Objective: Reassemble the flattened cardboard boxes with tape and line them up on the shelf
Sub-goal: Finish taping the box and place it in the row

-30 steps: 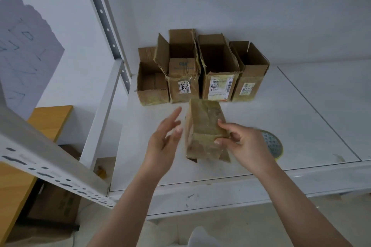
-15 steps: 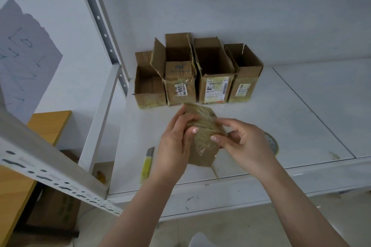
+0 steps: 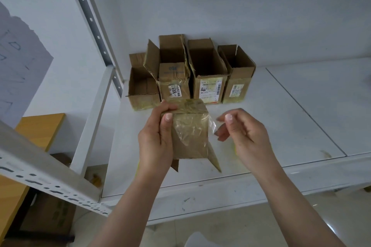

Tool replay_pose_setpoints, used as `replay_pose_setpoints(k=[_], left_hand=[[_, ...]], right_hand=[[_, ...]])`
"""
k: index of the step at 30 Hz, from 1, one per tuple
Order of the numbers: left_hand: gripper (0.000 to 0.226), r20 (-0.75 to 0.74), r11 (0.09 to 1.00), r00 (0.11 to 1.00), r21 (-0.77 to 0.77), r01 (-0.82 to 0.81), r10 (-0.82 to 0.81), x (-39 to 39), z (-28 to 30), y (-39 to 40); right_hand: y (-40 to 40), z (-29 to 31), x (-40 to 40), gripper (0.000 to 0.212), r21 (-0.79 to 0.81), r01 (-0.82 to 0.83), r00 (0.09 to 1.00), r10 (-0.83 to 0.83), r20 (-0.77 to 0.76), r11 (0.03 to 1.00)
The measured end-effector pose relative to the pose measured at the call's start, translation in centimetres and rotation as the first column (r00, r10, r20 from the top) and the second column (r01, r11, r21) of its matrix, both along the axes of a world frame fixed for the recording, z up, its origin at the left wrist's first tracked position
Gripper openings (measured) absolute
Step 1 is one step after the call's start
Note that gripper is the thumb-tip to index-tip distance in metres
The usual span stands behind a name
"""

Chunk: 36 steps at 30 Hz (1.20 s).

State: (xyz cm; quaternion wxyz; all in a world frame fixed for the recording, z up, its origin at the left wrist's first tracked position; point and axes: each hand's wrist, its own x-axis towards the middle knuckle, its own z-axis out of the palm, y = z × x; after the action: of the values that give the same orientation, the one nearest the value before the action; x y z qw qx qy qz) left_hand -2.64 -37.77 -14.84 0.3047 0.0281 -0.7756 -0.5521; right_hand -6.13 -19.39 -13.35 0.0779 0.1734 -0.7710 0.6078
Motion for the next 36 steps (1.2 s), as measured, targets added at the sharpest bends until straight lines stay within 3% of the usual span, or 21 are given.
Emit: replay_pose_setpoints(k=[1,5,9,12,16,21,24,28,32,36], left_hand=[[0.023,-0.002,1.0,1.0,0.017,0.018,-0.018,0.1,0.2,0.2],[0.023,-0.03,0.998,0.998,0.038,0.056,-0.055,0.3,0.7,1.2],[0.022,-0.048,0.999,0.998,-0.008,0.051,-0.051,0.6,0.6,1.5],[0.023,-0.058,0.997,0.995,-0.02,0.077,-0.078,0.4,-0.3,1.2],[0.034,-0.059,0.983,0.981,-0.025,0.184,-0.186,0.2,-1.9,0.3],[0.038,0.067,0.957,0.958,-0.059,0.283,-0.279,0.1,-4.7,-1.1],[0.039,0.168,0.948,0.948,-0.126,0.291,-0.269,0.5,-6.4,-1.1],[0.037,0.227,0.908,0.959,-0.342,0.241,-0.169,1.4,-8.1,-1.2],[0.041,0.329,0.904,0.923,-0.303,0.301,-0.197,1.2,-7.4,-1.9],[0.054,0.326,0.838,0.942,-0.49,0.241,-0.08,0.9,-5.9,-1.2]], right_hand=[[-0.1,0.1,-0.1,0.031,0.028,-0.02,1.0,0.02,-0.013,0.999],[-1.0,-0.1,0.0,0.047,0.134,-0.103,0.985,0.119,-0.124,0.986],[-1.3,-0.5,-0.3,0.033,0.231,0.025,0.946,0.052,-0.319,0.973],[-1.1,-0.9,-0.6,0.033,0.242,0.038,0.931,0.053,-0.361,0.97],[-0.4,-1.9,-0.9,0.046,0.283,0.004,0.935,0.096,-0.341,0.959],[-0.2,-4.9,-1.2,0.037,0.354,0.034,0.927,0.103,-0.36,0.935],[-0.1,-7.3,-1.0,0.035,0.405,0.004,0.935,0.14,-0.325,0.914],[0.0,-9.6,-0.1,0.044,0.474,-0.147,0.967,0.227,-0.116,0.868],[0.3,-9.1,-0.5,0.043,0.473,-0.142,0.971,0.214,-0.103,0.87],[1.0,-8.5,-0.6,0.05,0.466,-0.126,0.985,0.167,-0.049,0.876]])
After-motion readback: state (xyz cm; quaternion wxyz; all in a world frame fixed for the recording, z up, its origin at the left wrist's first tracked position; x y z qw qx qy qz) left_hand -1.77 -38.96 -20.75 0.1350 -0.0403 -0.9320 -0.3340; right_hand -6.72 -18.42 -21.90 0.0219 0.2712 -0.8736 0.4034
